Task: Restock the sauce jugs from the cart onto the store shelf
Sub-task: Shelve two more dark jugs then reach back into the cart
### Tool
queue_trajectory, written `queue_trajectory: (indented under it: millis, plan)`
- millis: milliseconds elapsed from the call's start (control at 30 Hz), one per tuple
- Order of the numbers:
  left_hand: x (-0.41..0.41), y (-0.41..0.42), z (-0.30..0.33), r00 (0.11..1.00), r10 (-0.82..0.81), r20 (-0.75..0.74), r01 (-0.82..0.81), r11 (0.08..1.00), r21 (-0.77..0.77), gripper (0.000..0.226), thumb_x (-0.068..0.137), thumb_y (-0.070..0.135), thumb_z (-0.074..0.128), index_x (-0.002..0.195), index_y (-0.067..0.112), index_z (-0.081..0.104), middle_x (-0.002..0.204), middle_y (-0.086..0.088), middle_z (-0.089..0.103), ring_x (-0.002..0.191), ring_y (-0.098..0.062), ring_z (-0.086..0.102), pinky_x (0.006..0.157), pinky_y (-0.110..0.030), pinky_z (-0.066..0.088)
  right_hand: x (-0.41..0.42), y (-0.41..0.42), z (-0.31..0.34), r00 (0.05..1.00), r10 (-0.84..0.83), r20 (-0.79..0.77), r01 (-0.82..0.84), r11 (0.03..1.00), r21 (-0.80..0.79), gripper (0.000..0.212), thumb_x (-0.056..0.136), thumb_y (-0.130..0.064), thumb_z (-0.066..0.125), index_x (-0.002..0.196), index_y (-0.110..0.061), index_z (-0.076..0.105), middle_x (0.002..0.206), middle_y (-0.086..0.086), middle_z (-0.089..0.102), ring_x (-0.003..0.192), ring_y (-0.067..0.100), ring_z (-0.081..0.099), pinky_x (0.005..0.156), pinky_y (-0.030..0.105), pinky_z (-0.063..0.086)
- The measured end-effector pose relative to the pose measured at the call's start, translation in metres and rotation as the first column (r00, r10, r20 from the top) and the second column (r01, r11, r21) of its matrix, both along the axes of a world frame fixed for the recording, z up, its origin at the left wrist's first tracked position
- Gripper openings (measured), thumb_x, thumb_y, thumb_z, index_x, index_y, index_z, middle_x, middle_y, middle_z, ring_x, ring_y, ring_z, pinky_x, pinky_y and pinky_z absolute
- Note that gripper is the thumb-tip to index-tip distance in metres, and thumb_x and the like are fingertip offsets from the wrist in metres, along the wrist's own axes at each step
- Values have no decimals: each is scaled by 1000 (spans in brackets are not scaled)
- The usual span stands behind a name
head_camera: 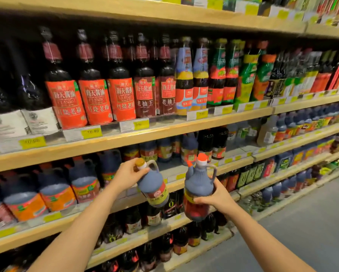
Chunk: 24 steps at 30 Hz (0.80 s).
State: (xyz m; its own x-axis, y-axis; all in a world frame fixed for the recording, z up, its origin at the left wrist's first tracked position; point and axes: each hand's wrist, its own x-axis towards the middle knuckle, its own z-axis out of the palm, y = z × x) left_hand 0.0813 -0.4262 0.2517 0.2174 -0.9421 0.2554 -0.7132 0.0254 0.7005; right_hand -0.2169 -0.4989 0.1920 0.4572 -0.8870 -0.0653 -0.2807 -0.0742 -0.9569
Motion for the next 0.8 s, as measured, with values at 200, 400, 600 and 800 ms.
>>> queue_trajectory:
  millis: [200, 400, 600, 800]
  plan:
    - [16, -11, -5, 996, 81, -28, -80, 996, 26, 12, 84, 27, 65, 76, 20, 59, 74, 6, 63, 73, -5, 58, 61, -23, 42, 25, -50, 2, 994, 103, 26, -104, 994, 24, 95, 46, -34, 92, 129, -24, 45, 121, -7, 61, 109, 12, 60, 79, 25, 53]
    - [21, 23, -24, 955, 287, -79, -287, 958, 14, 14, 83, 24, 66, 72, 20, 58, 69, 4, 63, 71, -10, 59, 64, -30, 46, 48, -80, 2, 970, 237, 50, -239, 971, 26, 109, 36, -42, 92, 131, -21, 43, 123, -3, 61, 111, 16, 61, 88, 35, 53]
    - [-12, 60, -30, 850, 512, -124, -521, 852, -56, 32, 81, 14, 69, 60, 26, 48, 54, 14, 49, 57, -6, 47, 49, -10, 37, 49, -92, 0, 925, 369, 91, -371, 929, 7, 84, 55, -14, 89, 127, -19, 47, 120, -3, 63, 104, 11, 63, 76, 23, 56]
    - [-28, 96, -53, 761, 610, -223, -633, 772, -49, 18, 82, 13, 68, 70, 9, 55, 57, 11, 43, 55, -3, 40, 48, -12, 36, 58, -95, -1, 887, 448, 110, -441, 894, -82, 71, 62, -4, 84, 119, -25, 48, 113, -12, 62, 104, 6, 61, 74, 20, 54]
